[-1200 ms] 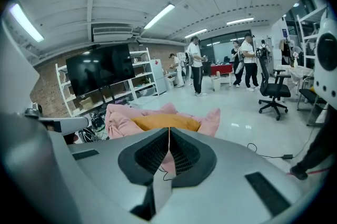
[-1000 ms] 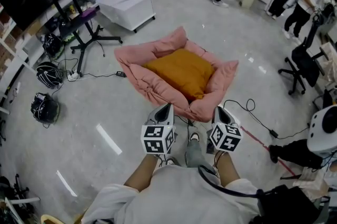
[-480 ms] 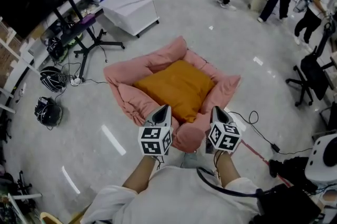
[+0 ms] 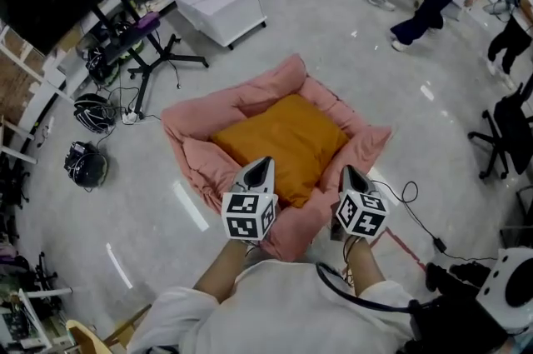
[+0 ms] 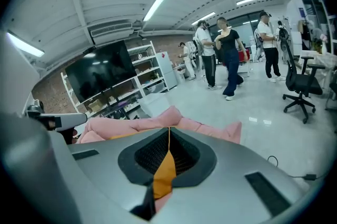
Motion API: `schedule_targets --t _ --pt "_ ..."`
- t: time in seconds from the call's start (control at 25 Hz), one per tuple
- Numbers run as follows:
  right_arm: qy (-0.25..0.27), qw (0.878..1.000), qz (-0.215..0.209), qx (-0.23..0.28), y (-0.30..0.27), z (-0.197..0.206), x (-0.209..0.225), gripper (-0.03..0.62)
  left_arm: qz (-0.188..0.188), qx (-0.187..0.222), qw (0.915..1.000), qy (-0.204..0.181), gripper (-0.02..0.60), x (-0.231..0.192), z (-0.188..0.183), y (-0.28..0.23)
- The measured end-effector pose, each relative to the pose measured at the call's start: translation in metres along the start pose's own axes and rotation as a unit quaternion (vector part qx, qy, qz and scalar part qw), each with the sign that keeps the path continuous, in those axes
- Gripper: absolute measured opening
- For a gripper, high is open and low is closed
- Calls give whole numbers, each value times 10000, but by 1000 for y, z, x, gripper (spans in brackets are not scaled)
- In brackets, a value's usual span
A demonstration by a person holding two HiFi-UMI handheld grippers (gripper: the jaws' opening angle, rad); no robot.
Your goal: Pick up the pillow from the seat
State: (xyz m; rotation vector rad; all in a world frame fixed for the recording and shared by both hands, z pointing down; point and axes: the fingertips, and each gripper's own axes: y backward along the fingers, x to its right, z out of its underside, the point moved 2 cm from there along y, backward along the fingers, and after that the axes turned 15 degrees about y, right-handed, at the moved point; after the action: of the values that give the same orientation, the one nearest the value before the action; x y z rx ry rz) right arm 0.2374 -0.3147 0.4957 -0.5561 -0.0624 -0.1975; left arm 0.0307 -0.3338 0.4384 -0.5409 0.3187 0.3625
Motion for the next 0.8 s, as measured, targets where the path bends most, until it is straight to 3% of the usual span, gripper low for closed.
schedule_targets --t 0.48,0.8 --pt "-107 9993 18 -370 -64 6 -14 29 116 -400 9991 109 8 -43 -17 -69" --pt "-272 9986 -126 -439 -114 3 -15 32 244 -616 9978 -60 11 -72 -34 -117"
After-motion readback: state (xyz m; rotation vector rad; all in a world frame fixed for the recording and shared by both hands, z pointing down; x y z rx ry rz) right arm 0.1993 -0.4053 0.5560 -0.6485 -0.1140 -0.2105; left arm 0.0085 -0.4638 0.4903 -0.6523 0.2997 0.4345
